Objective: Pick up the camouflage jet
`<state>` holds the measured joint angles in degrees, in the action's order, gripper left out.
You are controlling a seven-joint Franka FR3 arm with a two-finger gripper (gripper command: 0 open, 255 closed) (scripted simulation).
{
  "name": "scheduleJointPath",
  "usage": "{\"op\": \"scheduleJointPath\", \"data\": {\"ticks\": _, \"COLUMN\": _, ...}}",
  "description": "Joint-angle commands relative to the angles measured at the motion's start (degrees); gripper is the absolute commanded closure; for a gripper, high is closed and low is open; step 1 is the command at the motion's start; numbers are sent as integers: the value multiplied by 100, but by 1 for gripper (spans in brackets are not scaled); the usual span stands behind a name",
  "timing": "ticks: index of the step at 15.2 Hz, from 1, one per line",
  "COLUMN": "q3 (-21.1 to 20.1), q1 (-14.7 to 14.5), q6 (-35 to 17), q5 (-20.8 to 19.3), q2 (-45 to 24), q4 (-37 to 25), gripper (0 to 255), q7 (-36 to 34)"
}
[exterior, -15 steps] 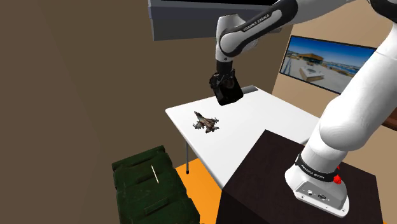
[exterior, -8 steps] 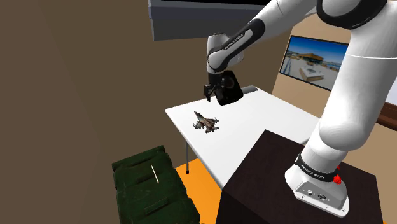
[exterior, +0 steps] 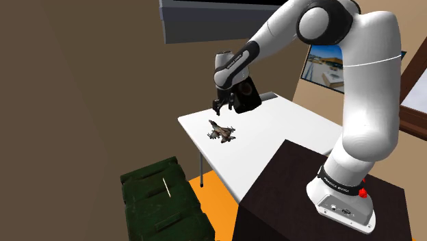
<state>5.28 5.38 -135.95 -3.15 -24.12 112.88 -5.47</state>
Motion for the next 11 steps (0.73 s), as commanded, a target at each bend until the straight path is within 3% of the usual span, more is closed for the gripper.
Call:
{"op": "scheduleJointPath", "data": {"ticks": 1, "q3": -9, "q1": 32, "q6": -66, "q5": 41, "q2": -508, "q4": -432, "gripper": 0, "q7": -4}}
{"op": "scheduleJointPath", "data": {"ticks": 11, "q3": -39, "q1": 288, "q6": 183, "q5": 193, "q2": -2912, "q4": -3017, "gripper": 0, "q7": 36}}
